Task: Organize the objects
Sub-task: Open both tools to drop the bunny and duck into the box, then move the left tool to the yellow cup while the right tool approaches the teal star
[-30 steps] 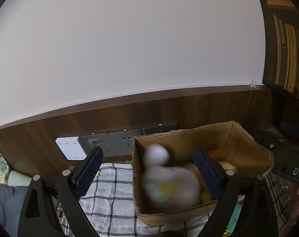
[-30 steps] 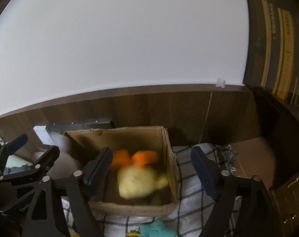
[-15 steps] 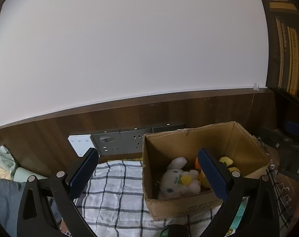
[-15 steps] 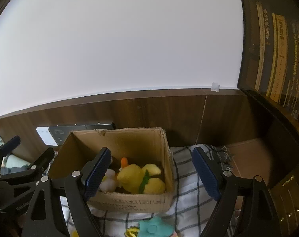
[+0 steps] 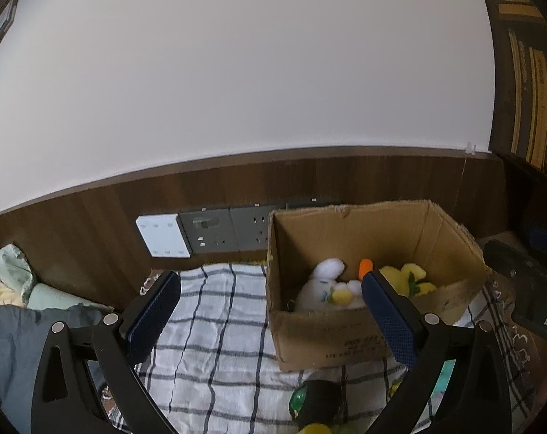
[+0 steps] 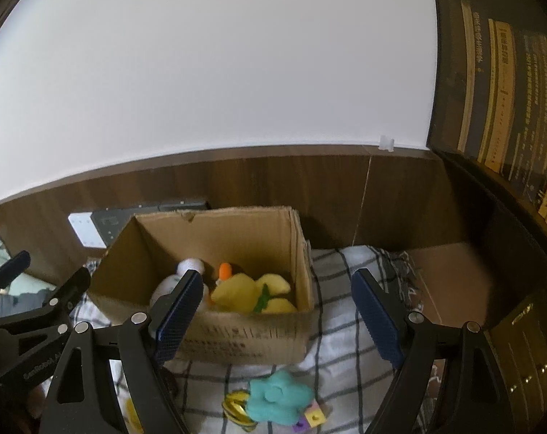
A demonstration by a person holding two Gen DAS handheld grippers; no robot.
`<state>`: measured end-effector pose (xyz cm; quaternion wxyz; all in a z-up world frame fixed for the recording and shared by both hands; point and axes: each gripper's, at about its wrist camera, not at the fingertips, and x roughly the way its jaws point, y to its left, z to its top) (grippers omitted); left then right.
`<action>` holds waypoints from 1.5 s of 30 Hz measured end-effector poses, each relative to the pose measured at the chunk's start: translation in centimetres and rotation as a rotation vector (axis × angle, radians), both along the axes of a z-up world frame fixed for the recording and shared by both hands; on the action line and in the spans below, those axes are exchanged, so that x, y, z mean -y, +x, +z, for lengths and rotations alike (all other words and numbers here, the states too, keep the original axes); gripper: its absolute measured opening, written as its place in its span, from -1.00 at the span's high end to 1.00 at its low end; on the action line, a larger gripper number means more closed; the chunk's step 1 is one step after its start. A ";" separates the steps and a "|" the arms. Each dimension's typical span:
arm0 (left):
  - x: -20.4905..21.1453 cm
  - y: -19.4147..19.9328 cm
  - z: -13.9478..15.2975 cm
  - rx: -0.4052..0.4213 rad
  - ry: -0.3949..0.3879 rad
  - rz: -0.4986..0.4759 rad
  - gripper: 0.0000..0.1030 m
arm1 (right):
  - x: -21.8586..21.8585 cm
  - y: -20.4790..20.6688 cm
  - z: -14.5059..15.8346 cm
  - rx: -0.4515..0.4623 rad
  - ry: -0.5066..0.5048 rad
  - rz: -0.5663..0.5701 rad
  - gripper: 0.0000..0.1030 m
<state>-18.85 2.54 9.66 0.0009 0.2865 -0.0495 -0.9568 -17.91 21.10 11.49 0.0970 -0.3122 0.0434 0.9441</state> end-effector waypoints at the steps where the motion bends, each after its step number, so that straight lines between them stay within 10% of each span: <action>1: 0.0 0.2 -0.1 0.003 0.001 -0.001 -0.98 | 0.1 0.2 -0.1 0.001 0.000 0.000 -0.63; 45: 0.1 8.0 -8.3 0.069 -0.031 -0.012 -0.97 | 1.2 8.9 -7.6 0.050 -0.021 -0.020 -0.67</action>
